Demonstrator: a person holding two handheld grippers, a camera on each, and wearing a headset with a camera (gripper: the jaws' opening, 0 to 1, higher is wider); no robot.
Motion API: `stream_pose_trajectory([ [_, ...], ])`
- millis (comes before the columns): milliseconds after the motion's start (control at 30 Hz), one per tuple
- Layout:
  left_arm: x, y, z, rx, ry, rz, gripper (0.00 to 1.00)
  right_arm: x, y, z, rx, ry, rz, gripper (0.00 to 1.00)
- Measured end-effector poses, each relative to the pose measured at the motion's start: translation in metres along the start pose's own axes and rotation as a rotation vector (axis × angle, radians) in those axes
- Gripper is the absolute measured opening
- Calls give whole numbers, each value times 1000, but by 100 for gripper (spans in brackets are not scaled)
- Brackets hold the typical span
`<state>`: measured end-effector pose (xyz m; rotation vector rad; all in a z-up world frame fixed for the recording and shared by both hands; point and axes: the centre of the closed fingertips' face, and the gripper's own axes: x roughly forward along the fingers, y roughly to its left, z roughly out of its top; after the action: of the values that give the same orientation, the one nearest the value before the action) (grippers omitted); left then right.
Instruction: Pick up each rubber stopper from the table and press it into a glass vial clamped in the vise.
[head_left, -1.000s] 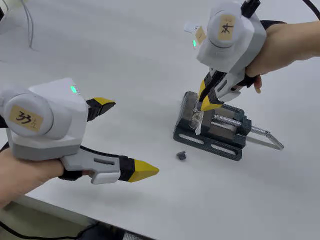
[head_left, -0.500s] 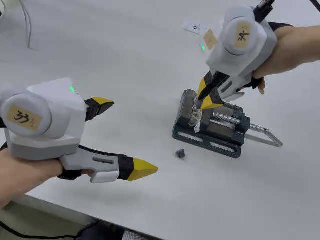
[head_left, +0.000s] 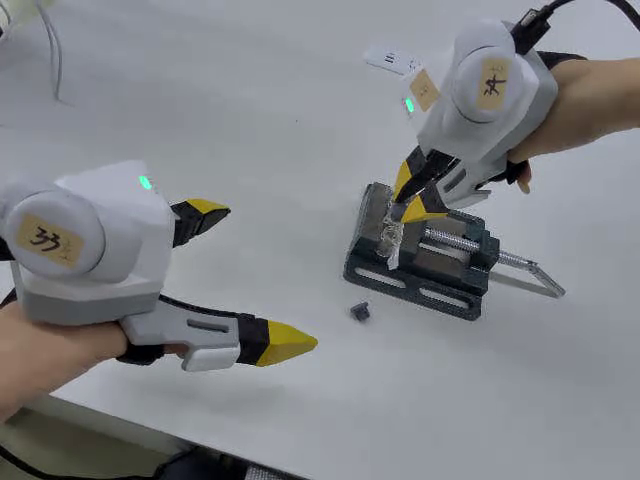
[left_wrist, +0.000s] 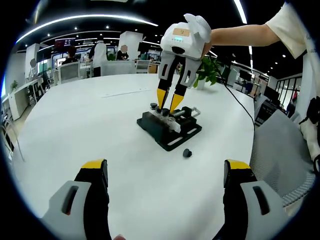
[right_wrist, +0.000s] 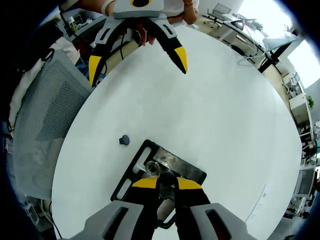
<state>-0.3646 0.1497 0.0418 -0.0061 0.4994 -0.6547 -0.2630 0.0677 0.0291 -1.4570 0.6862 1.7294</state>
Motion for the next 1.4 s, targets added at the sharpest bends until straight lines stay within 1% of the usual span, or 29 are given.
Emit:
stream_pose_trajectory([
  [167,0,0,0,-1,1,0,95,1,-2,-1,-8,2,2,7],
  [633,1,-2,0,-2,4,-3,95,1,1,0,-9,-1,8,10],
  [667,1,-2,0,-2,4,-3,95,0,0,0,-10,-1,1,11],
  [700,1,-2,0,-3,4,-3,95,0,-4,0,-13,-2,-17,15],
  [767,1,-2,0,-3,4,-3,95,-1,-6,0,-12,-6,-25,19],
  [800,0,-1,0,-3,2,-2,95,-3,-8,1,-1,-18,-24,18],
  [867,0,0,0,-4,2,-1,95,-5,-9,3,3,-26,-26,18],
  [1033,-1,2,1,-6,-1,3,95,-11,-7,7,19,-48,-16,18],
  [1100,0,2,1,-6,0,2,95,-13,-6,9,19,-52,-15,17],
  [1167,0,1,2,-7,-2,2,95,-14,-5,8,33,-53,-5,13],
  [1233,0,1,1,-5,0,1,95,-15,-5,7,42,-60,1,13],
  [1400,1,2,1,-6,1,0,95,-15,-3,6,52,-58,16,11],
])
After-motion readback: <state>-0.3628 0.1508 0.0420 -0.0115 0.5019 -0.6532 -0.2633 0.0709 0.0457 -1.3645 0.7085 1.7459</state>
